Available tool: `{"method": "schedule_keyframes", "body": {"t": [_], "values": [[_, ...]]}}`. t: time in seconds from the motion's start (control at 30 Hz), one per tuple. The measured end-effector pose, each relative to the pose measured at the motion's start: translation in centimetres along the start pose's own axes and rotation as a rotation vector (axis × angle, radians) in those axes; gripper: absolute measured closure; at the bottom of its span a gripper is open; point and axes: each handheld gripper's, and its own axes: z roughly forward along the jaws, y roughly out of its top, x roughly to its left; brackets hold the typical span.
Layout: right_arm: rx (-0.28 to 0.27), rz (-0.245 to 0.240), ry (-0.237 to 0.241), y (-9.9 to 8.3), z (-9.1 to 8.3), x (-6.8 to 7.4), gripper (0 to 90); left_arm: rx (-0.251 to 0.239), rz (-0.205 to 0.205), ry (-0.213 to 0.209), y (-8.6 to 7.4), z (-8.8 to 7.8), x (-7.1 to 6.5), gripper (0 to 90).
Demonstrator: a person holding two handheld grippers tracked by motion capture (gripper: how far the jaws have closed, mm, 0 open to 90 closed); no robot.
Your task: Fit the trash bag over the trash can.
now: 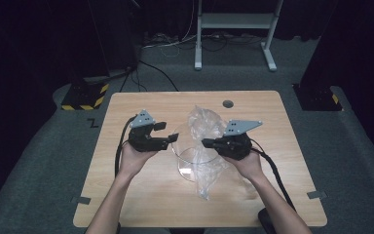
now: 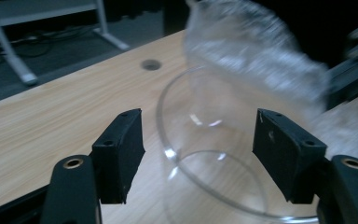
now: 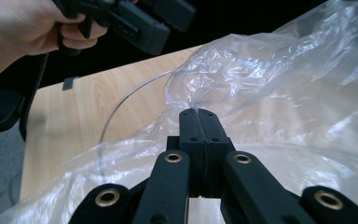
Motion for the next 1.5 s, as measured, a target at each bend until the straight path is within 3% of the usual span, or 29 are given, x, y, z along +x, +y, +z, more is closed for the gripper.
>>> {"method": "schedule_keyframes", "body": {"t": [0.13, 0.43, 0.57, 0.6, 0.63, 0.7, 0.73, 0.77, 0.83, 0.87, 0.93, 1.0, 1.13, 1.17, 1.2, 1.23, 1.27, 1.33, 1.37, 1.47, 1.5], "values": [[0.034, 0.006, 0.014, -0.2, 0.9, 0.2, 90.0, 0.039, 0.003, -0.045, 0.4, 1.2, -0.6, 33.0], [0.078, -0.005, 0.030, -0.4, 1.7, 1.0, 90.0, 0.067, 0.052, -0.059, 1.1, 3.0, -2.7, 34.1], [0.085, -0.014, 0.039, -0.4, 1.8, 1.3, 89.9, 0.095, 0.068, -0.045, 1.0, 3.7, -3.1, 48.0], [0.090, -0.019, 0.042, -0.5, 1.8, 1.4, 89.8, 0.101, 0.072, -0.049, 1.0, 3.9, -3.2, 48.0], [0.098, -0.020, 0.043, -0.6, 1.9, 1.4, 89.7, 0.119, 0.080, -0.059, 0.9, 4.2, -3.3, 58.5], [0.099, -0.020, 0.044, -0.6, 1.9, 1.4, 89.5, 0.137, 0.083, -0.064, 0.8, 4.4, -3.3, 62.9], [0.101, -0.022, 0.034, -0.7, 1.9, 1.4, 85.1, 0.158, 0.084, -0.060, 0.7, 4.6, -3.4, 72.7], [0.102, -0.015, 0.021, -0.7, 1.9, 1.5, 82.5, 0.191, 0.101, -0.043, 0.6, 5.0, -3.5, 75.8], [0.104, -0.013, 0.019, -0.7, 1.9, 1.5, 79.9, 0.211, 0.116, -0.036, 0.5, 5.2, -3.6, 77.8], [0.099, -0.024, -0.008, -0.6, 1.7, 1.7, 72.1, 0.228, 0.131, -0.020, 0.3, 5.5, -3.8, 83.1], [0.096, -0.027, -0.020, -0.6, 1.6, 1.8, 70.2, 0.237, 0.147, -0.013, 0.3, 5.6, -3.9, 84.2], [0.050, -0.021, -0.072, -0.2, 0.4, 1.4, 64.5, 0.238, 0.167, 0.004, 0.3, 5.6, -4.1, 85.9], [-0.014, 0.038, -0.220, -0.1, -1.9, -0.1, 59.7, 0.239, 0.171, 0.013, 0.3, 5.5, -4.1, 86.3], [-0.014, 0.038, -0.220, -0.1, -1.9, -0.1, 59.7, 0.240, 0.168, 0.011, 0.2, 5.5, -4.1, 86.3], [-0.022, 0.100, -0.265, -0.5, -2.6, -1.3, 58.1, 0.243, 0.168, 0.010, 0.2, 5.5, -4.1, 86.7], [-0.022, 0.100, -0.265, -0.5, -2.6, -1.3, 58.1, 0.248, 0.168, 0.010, 0.2, 5.6, -4.1, 86.7], [-0.019, 0.157, -0.291, -1.1, -2.8, -2.5, 56.6, 0.256, 0.168, 0.008, 0.1, 5.7, -4.1, 86.8], [-0.015, 0.184, -0.300, -1.4, -2.7, -3.0, 56.4, 0.259, 0.172, 0.007, 0.1, 5.8, -4.1, 86.8], [-0.004, 0.245, -0.286, -2.0, -2.4, -3.9, 55.7, 0.259, 0.167, 0.008, 0.0, 5.8, -4.2, 86.8], [0.013, 0.262, -0.277, -2.3, -2.0, -4.3, 57.4, 0.266, 0.170, 0.007, -0.2, 6.0, -4.2, 86.8], [0.030, 0.265, -0.260, -2.5, -1.5, -4.3, 64.9, 0.269, 0.170, 0.009, -0.3, 6.1, -4.3, 86.8]]}}
